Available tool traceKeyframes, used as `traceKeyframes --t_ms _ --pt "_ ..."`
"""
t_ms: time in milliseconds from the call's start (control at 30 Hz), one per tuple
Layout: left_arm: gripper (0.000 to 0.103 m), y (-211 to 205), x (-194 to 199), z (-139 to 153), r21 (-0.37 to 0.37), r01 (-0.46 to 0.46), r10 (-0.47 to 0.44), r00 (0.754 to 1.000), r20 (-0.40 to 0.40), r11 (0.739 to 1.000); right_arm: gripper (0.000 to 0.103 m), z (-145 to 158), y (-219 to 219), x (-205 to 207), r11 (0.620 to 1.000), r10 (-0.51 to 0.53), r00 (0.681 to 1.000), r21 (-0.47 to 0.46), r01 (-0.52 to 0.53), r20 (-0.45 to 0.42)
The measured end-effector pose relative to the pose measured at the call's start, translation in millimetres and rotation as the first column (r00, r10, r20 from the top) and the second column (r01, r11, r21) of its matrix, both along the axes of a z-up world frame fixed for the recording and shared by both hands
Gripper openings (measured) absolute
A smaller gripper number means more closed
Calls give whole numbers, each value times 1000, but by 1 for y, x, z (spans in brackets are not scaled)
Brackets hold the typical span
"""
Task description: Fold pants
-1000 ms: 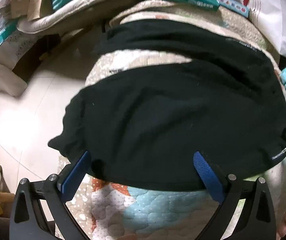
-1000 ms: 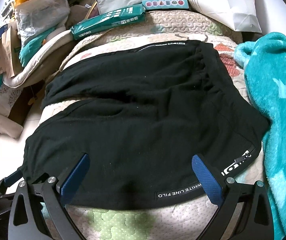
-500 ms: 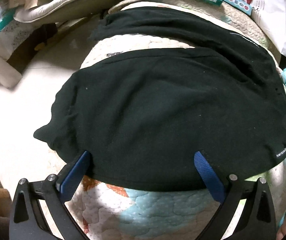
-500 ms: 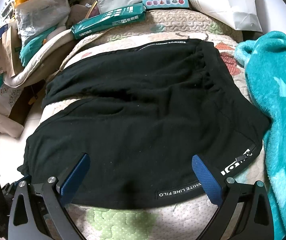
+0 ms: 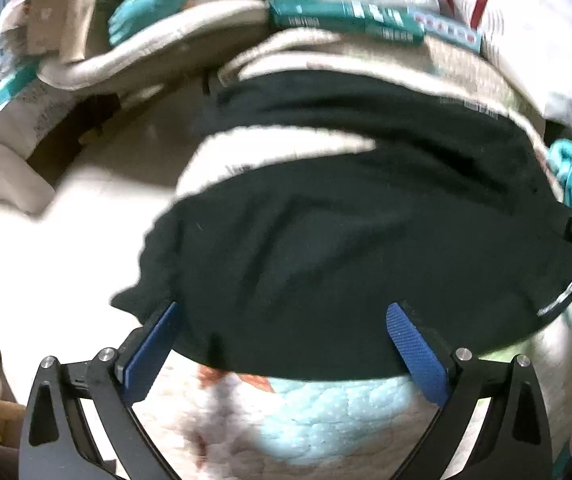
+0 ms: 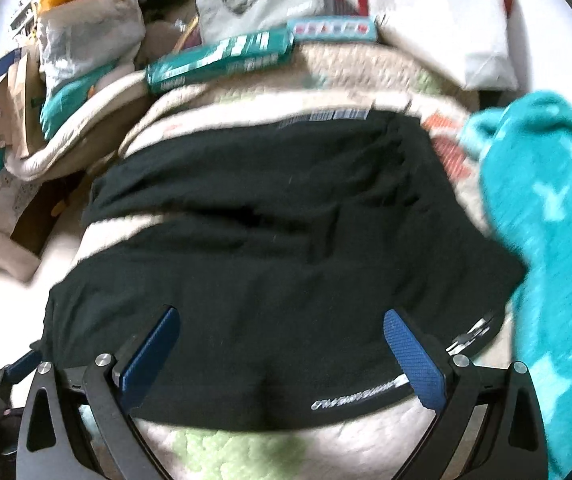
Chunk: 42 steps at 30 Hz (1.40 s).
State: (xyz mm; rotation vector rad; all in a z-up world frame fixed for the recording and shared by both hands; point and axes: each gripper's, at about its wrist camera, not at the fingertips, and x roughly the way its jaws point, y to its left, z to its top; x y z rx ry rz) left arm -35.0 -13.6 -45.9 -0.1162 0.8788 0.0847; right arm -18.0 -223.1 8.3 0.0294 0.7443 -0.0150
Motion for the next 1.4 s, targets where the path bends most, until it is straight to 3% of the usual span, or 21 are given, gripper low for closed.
traceKeyframes --t_ms 133,233,567,700,900,1067,1233,1400 --pt "102 10 -12 32 -7 -34 35 995 95 999 103 20 -6 -8 1000 -6 996 -10 7 92" --pt "102 13 -23 62 2 -35 34 985 171 999 103 32 -10 -10 1000 -2 994 -11 3 112" --pt "102 -3 -66 123 144 -74 26 950 310 987 103 63 1 -33 997 47 982 -69 -35 184" --pt "102 -1 -87 133 146 -148 92 938 335 978 103 75 -3 -50 996 36 969 -90 -14 245" --pt "102 -5 -112 140 143 -226 163 921 355 964 103 79 -22 -64 1000 11 966 -28 -4 259" --pt "102 -23 -128 149 238 -289 169 891 422 928 103 65 -31 -74 997 2 967 -69 16 255" --pt "102 -38 -121 149 286 -267 131 899 417 920 103 46 -37 -85 988 -13 974 -150 48 227" --pt "102 -33 -97 134 246 -182 85 929 360 952 103 36 -33 -83 988 29 985 -157 -2 171"
